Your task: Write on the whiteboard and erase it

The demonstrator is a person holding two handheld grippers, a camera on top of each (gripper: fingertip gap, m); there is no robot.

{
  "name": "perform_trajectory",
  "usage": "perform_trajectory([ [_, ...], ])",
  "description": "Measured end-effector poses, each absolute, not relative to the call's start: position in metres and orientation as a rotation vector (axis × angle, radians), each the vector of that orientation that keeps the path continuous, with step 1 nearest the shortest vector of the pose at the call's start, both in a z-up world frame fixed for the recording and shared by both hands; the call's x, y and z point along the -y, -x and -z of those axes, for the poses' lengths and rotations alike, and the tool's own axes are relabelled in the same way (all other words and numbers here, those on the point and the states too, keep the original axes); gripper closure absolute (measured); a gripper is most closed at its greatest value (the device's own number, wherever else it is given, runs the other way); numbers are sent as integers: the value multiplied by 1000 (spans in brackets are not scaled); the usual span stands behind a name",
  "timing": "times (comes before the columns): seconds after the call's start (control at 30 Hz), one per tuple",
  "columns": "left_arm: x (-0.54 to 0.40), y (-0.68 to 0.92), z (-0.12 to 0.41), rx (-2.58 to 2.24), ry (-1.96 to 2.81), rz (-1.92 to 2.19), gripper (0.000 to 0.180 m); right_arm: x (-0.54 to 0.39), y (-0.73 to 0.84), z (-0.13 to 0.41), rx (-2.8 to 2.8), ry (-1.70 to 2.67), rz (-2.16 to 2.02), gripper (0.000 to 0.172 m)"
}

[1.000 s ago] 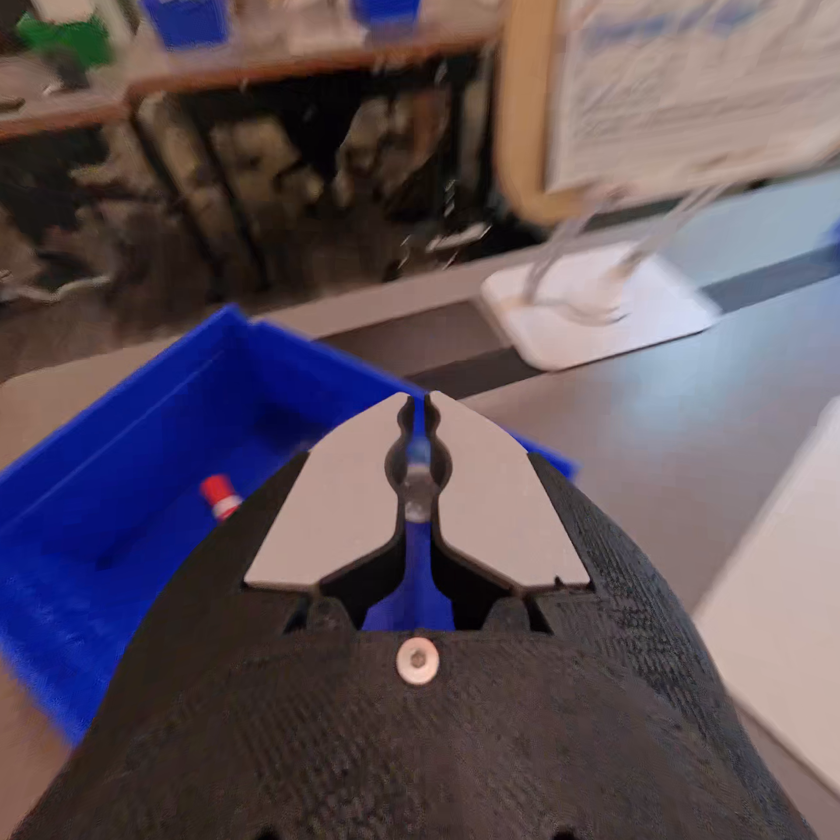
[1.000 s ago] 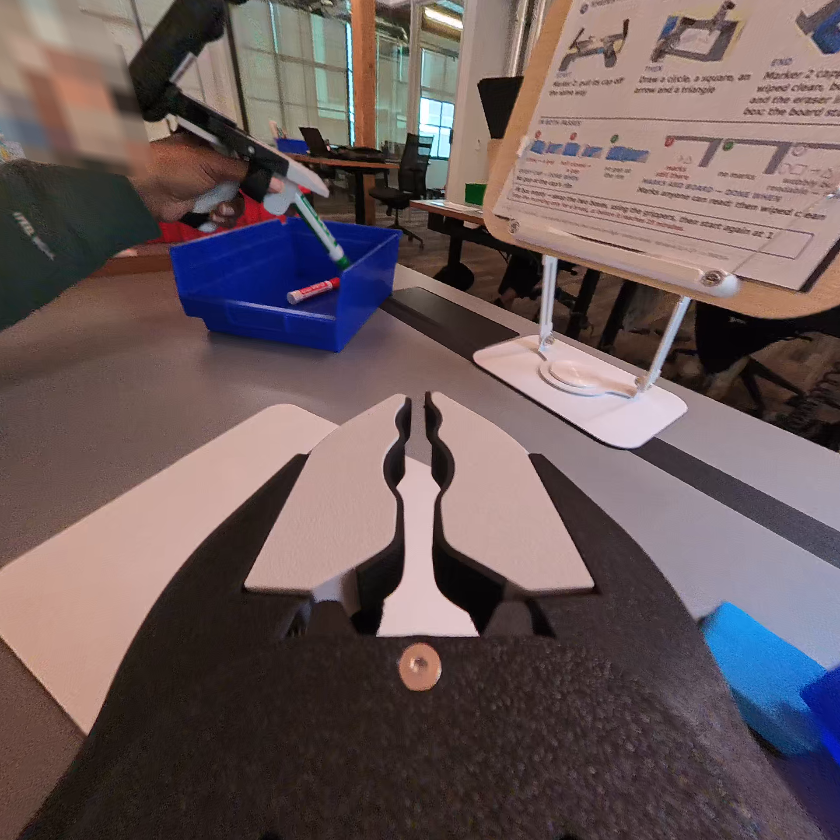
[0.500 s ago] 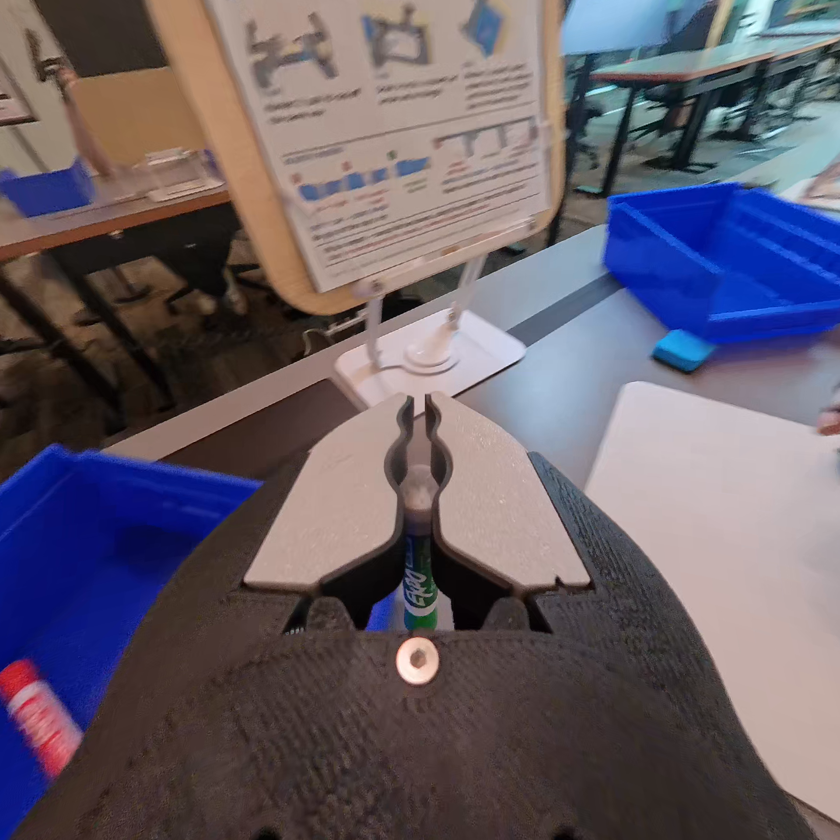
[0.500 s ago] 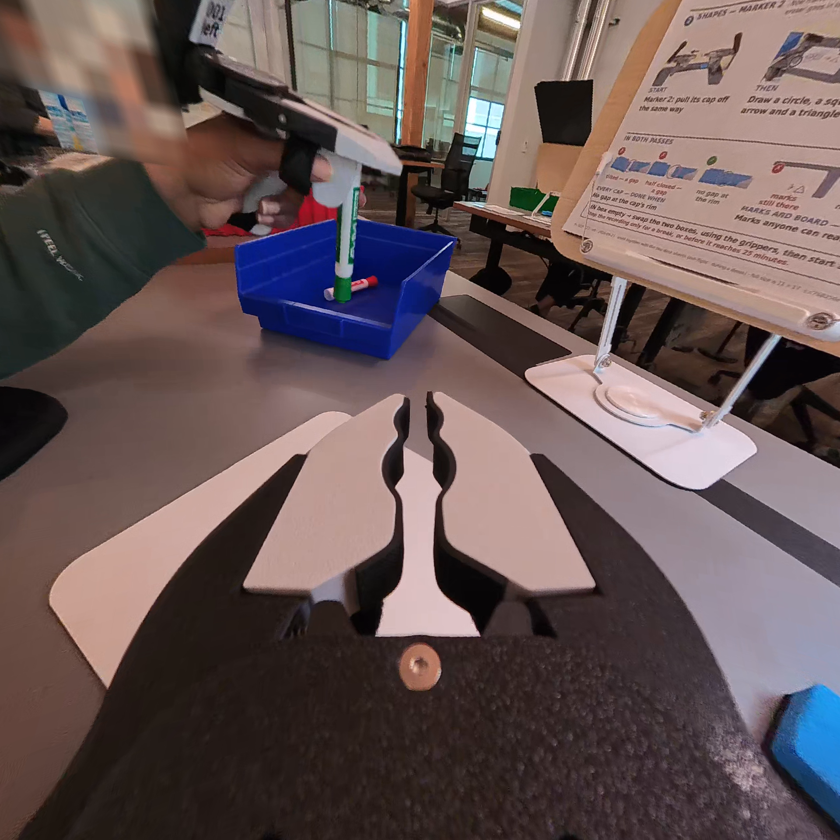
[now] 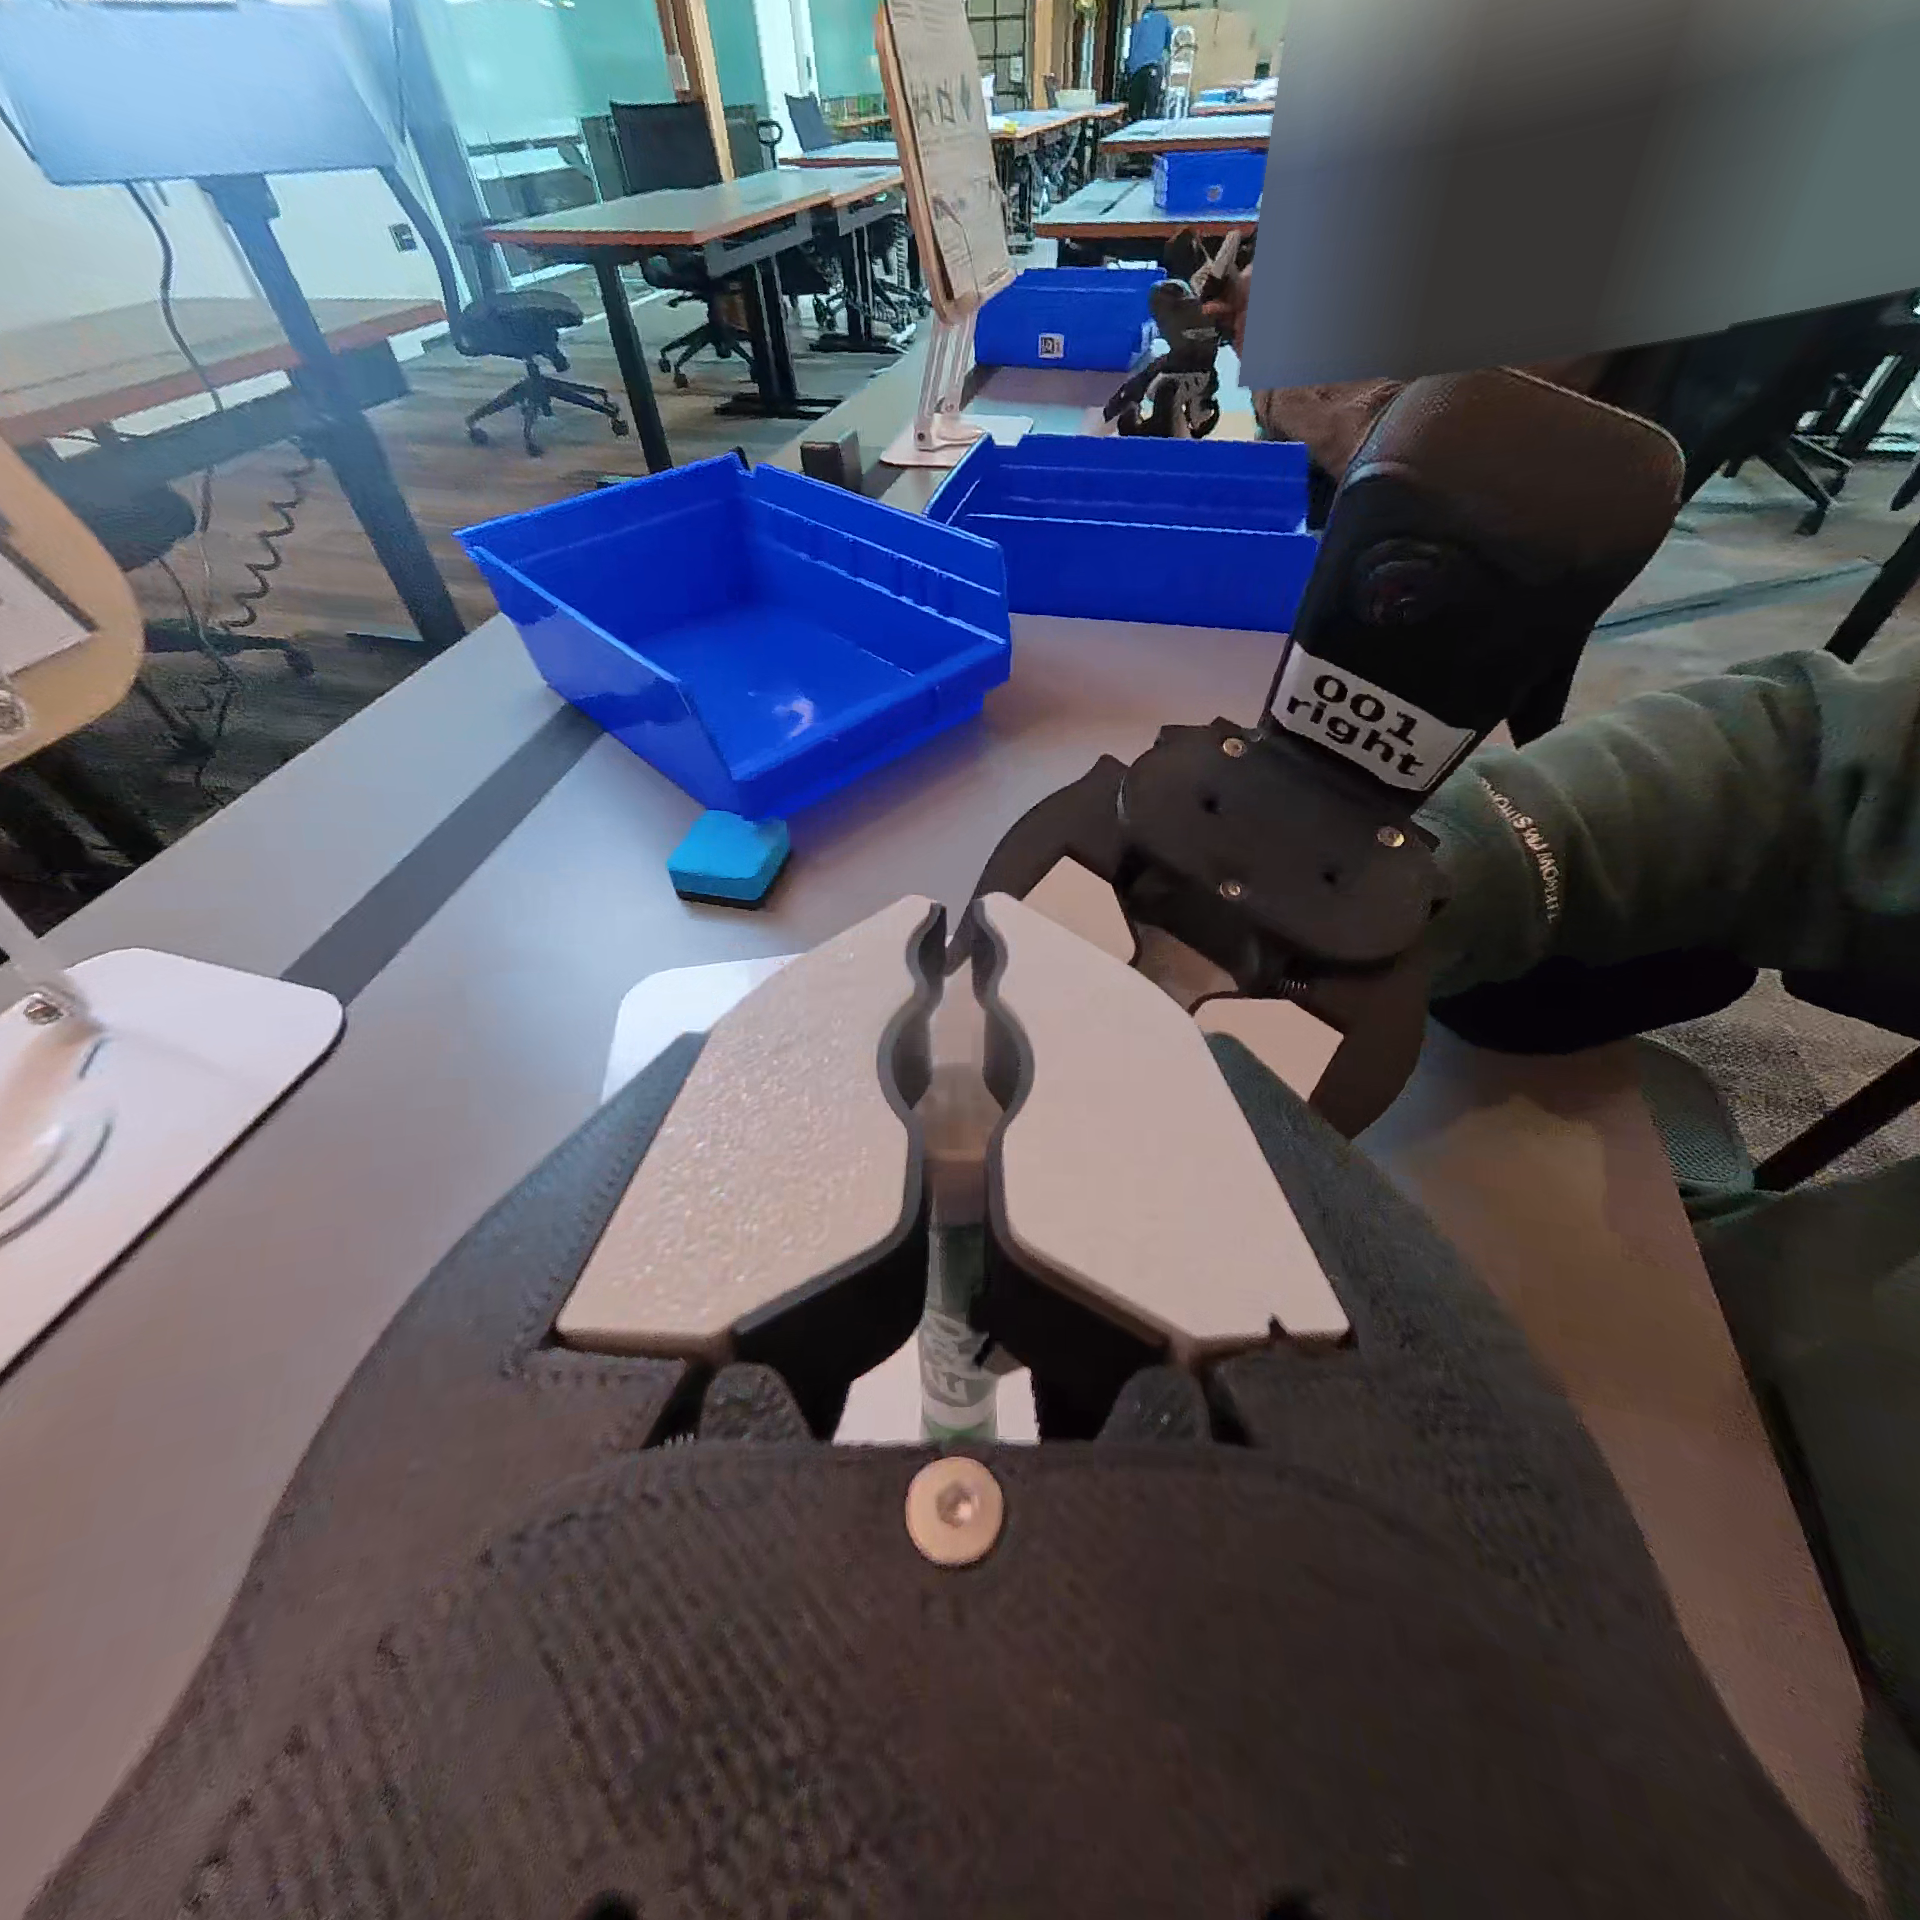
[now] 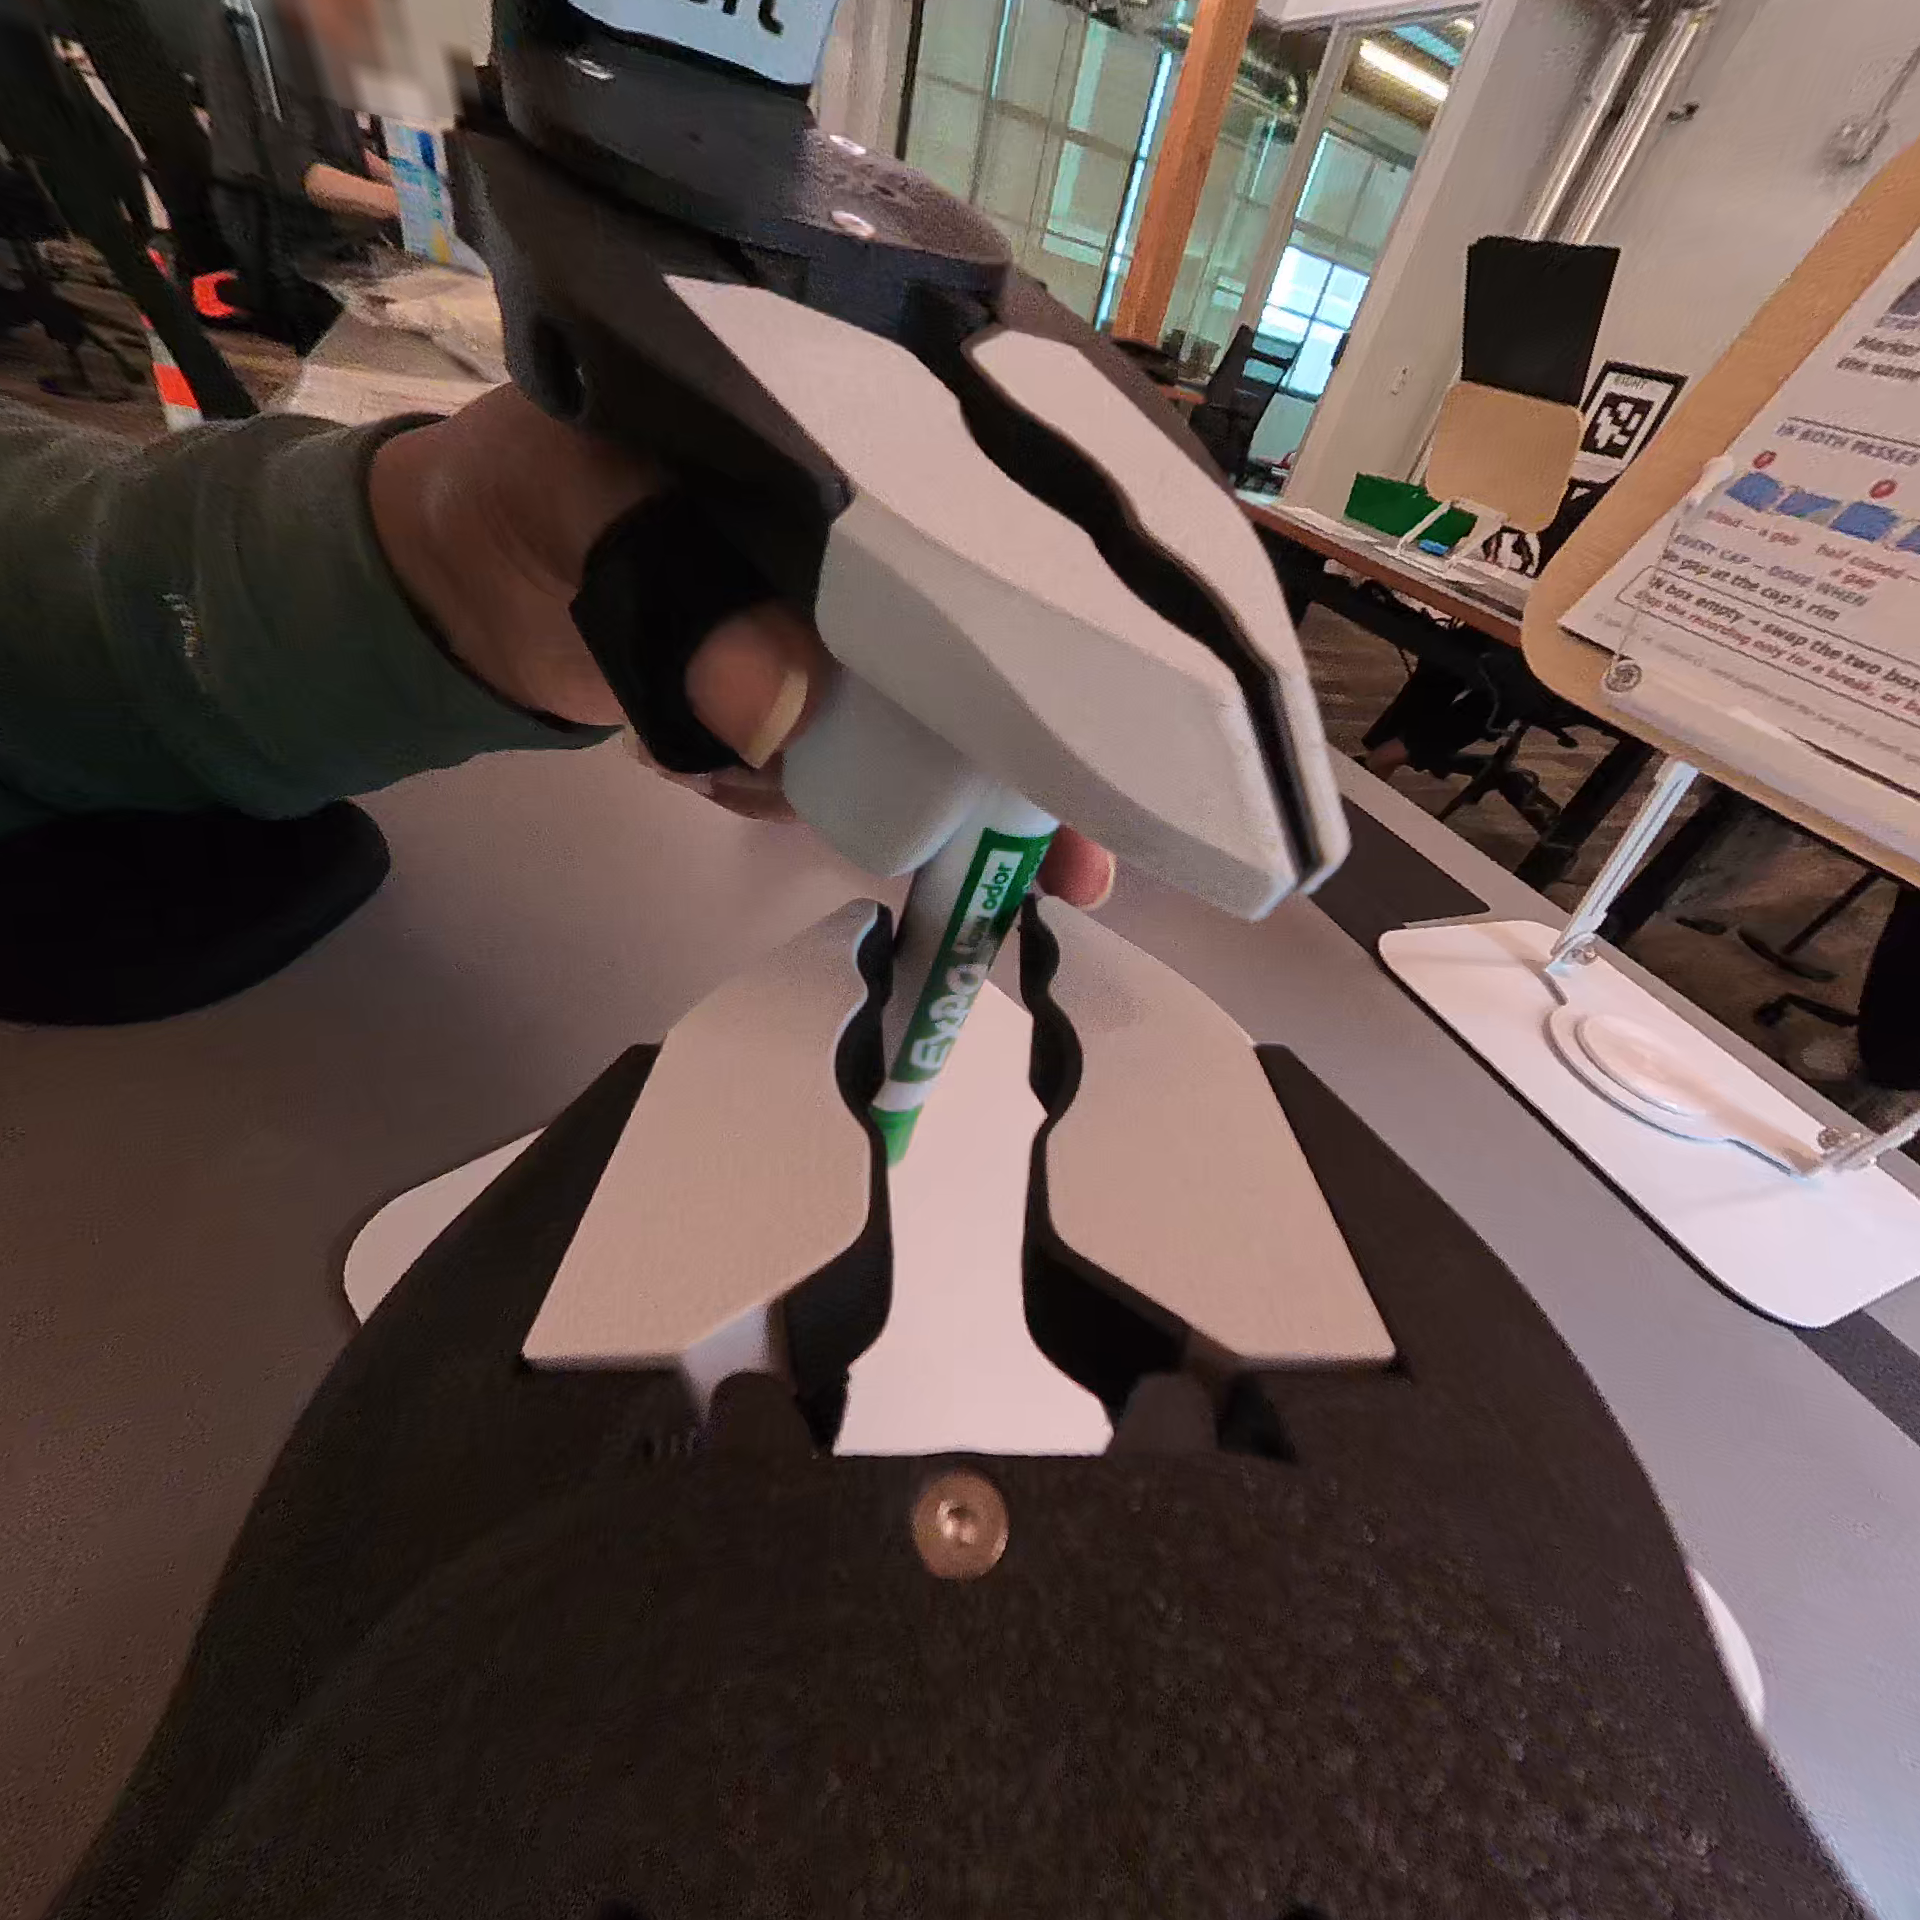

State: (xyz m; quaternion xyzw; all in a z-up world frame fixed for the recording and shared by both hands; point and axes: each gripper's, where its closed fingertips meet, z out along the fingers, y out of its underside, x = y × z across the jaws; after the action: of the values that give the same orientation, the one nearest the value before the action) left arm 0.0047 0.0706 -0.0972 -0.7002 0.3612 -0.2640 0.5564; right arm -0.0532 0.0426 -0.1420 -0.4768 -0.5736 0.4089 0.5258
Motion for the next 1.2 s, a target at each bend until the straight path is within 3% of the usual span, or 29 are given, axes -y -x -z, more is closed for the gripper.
perform_trajectory([
  [0.27,-73,4,76,-707,1522,760,177,-49,44,134,1300,1175,-1217,153],
  [0.43,-75,25,64,-649,1473,855,143,-66,25,108,1167,1153,-1351,153],
  [0.53,-70,19,82,-734,1530,941,127,-76,9,80,1018,1105,-1487,153],
  [0.67,-62,-6,108,-883,1565,915,123,-82,-8,58,893,1045,-1595,153],
  [0.77,-63,-28,123,-902,1557,867,134,-80,-9,55,850,1017,-1647,153],
  [0.83,-71,-28,117,-860,1475,758,161,-78,-6,58,860,1012,-1641,153],
  [1.0,-66,0,93,-885,1450,787,162,-78,-14,55,902,1002,-1612,152],
  [1.1,-58,16,89,-996,1487,728,163,-71,-9,72,1097,1018,-1534,153],
  [1.17,-51,22,87,-1051,1509,709,163,-76,-7,87,1193,1044,-1413,164],
  [1.2,-47,25,87,-1085,1524,706,163,-80,-8,90,1204,1036,-1356,160],
])
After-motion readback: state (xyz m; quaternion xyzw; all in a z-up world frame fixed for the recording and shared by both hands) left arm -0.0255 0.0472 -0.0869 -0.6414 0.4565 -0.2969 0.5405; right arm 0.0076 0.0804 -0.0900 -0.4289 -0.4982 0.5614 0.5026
